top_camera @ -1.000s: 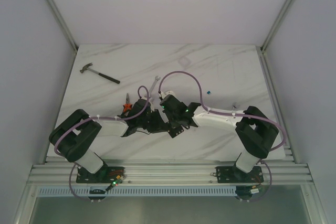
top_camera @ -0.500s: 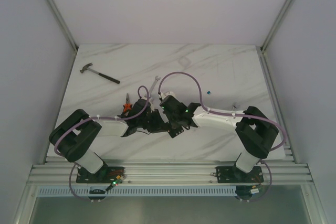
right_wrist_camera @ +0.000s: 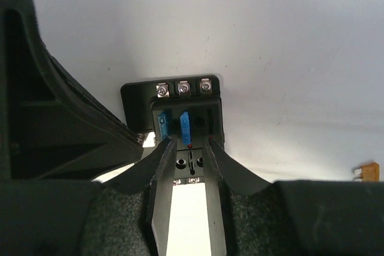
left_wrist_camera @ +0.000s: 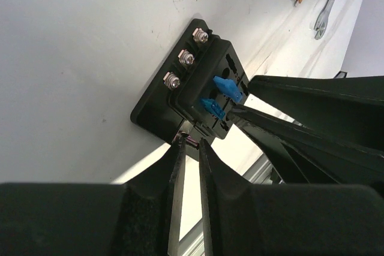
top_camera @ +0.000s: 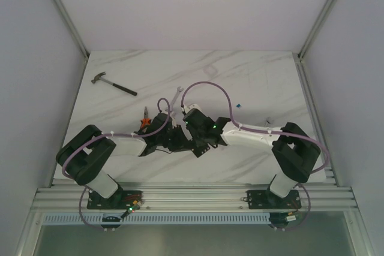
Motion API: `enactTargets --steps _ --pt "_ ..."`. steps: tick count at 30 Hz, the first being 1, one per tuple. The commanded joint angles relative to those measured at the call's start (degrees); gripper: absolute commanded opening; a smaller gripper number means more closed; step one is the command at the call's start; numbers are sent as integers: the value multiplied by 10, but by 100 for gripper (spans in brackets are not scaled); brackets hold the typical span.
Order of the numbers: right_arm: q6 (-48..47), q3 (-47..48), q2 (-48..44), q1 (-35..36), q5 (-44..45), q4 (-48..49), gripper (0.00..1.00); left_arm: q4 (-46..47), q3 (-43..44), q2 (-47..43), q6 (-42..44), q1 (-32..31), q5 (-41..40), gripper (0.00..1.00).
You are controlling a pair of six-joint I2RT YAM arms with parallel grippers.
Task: Snap on the fuse box
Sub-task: Install the fuse at the fuse box base.
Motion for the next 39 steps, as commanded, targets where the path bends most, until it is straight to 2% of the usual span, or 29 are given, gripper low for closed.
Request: enactTargets --steps 1,6,13,39 --pt "-1 19 -34 3 13 -11 33 -30 5 2 5 -2 -11 24" --pt "-16 33 -44 -11 -20 -29 35 -31 6 0 7 -2 -11 23" --pt "-40 67 -3 -18 -60 -60 33 -33 10 2 9 -2 -11 23" --pt "-45 92 53 -24 -46 -72 17 -39 10 2 13 -2 -13 23"
